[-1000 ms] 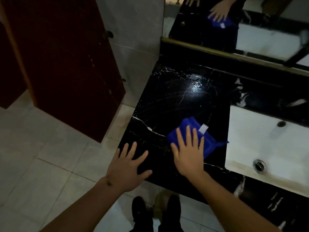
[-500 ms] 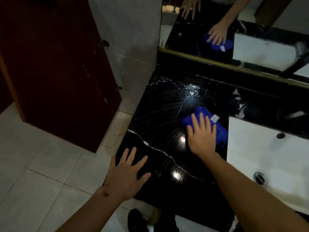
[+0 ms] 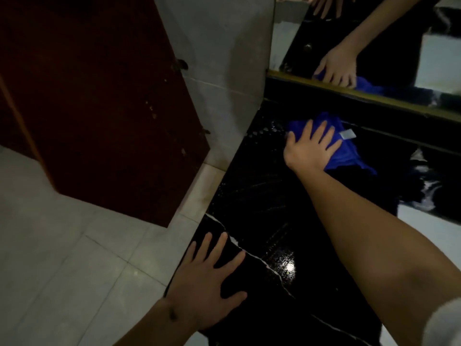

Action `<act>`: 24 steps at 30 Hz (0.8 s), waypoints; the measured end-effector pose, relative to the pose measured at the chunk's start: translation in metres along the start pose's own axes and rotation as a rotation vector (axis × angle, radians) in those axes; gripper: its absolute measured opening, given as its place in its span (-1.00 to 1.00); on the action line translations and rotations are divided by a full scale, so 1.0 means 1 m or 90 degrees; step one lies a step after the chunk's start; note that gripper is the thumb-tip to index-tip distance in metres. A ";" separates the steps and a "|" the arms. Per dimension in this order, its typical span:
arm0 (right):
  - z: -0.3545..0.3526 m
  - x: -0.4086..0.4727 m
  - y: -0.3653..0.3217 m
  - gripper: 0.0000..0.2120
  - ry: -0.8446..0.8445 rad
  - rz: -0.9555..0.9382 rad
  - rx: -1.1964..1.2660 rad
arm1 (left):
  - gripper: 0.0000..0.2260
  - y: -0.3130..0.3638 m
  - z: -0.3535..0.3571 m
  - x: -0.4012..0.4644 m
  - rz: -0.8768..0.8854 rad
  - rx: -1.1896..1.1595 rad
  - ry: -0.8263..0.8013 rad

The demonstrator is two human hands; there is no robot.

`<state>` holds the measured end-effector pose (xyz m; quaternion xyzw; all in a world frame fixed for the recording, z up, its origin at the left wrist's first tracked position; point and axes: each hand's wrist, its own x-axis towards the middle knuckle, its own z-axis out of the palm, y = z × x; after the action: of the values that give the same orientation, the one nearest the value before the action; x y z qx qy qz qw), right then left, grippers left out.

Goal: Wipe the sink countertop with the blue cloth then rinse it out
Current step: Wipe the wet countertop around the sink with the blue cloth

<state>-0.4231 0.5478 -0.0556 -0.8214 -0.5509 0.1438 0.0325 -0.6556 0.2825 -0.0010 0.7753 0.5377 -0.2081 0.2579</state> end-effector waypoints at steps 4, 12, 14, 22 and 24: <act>0.017 0.004 -0.068 -0.34 -0.026 -0.176 -0.026 | -0.38 -0.006 0.004 0.000 0.023 -0.031 0.011; 0.014 -0.015 -0.060 -0.37 -0.063 -0.426 -0.045 | -0.40 0.002 0.006 0.002 -0.002 -0.018 0.005; 0.009 -0.023 -0.029 -0.35 -0.046 -0.384 -0.037 | -0.39 0.005 0.004 0.002 -0.020 0.004 -0.001; -0.018 -0.061 0.125 -0.32 0.037 -0.049 -0.001 | -0.30 0.014 -0.001 -0.001 -0.046 0.026 0.008; -0.018 -0.069 0.129 -0.33 0.024 -0.001 -0.004 | -0.30 0.014 -0.001 -0.001 -0.045 0.025 0.015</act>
<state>-0.3273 0.4362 -0.0523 -0.8235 -0.5515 0.1265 0.0400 -0.6423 0.2786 0.0028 0.7631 0.5634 -0.2185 0.2292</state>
